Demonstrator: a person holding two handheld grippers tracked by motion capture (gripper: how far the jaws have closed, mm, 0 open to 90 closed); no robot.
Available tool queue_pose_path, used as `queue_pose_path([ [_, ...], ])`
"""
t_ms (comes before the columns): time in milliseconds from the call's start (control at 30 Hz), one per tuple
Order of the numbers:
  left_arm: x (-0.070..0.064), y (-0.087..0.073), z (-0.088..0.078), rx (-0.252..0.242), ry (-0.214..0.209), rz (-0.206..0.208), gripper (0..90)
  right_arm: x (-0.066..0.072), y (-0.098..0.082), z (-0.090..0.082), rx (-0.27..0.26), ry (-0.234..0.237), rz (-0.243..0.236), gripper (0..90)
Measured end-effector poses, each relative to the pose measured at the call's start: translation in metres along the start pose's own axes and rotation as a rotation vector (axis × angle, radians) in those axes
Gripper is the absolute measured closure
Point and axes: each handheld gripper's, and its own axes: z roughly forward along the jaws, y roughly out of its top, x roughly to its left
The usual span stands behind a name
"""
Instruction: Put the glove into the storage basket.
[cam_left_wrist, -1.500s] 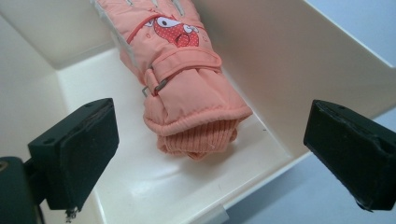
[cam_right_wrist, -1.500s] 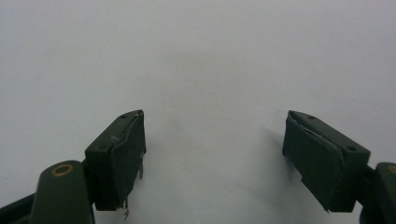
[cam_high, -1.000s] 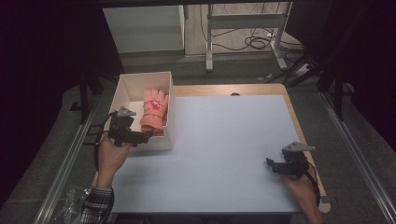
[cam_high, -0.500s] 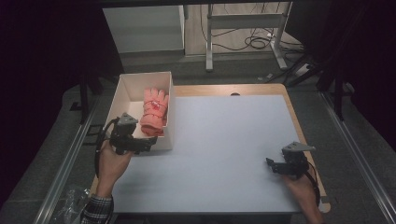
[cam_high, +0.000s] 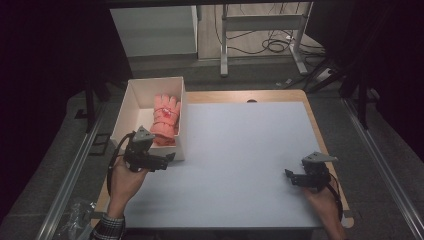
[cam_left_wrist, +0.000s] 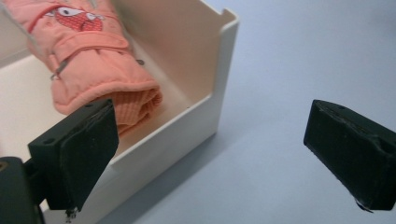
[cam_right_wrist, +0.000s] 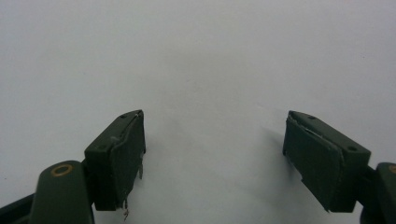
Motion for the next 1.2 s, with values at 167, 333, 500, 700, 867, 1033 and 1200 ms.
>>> queue_pose_path([
  [167,-0.008,-0.002,0.004,-0.004,-0.026,0.008,3.6,0.000,0.000,0.000,0.000,0.000,0.000,21.3],
  [333,-0.016,-0.004,0.008,-0.004,-0.044,0.023,3.6,0.000,0.000,0.000,0.000,0.000,0.000,21.3],
  [500,-0.025,-0.004,0.012,-0.007,-0.066,0.040,3.6,0.000,0.000,0.000,0.000,0.000,0.000,21.3],
  [700,-0.037,-0.006,0.019,-0.008,-0.096,0.057,3.6,0.000,0.000,0.000,0.000,0.000,0.000,21.3],
  [867,-0.046,-0.007,0.025,-0.012,-0.124,0.065,3.6,0.000,0.000,0.000,0.000,0.000,0.000,21.3],
  [1033,-0.056,-0.007,0.036,-0.009,-0.157,0.085,3.6,0.000,0.000,0.000,0.000,0.000,-0.001,21.3],
  [1200,-0.063,-0.008,0.044,-0.010,-0.176,0.100,3.6,0.000,0.000,0.000,-0.001,0.000,0.000,21.3],
])
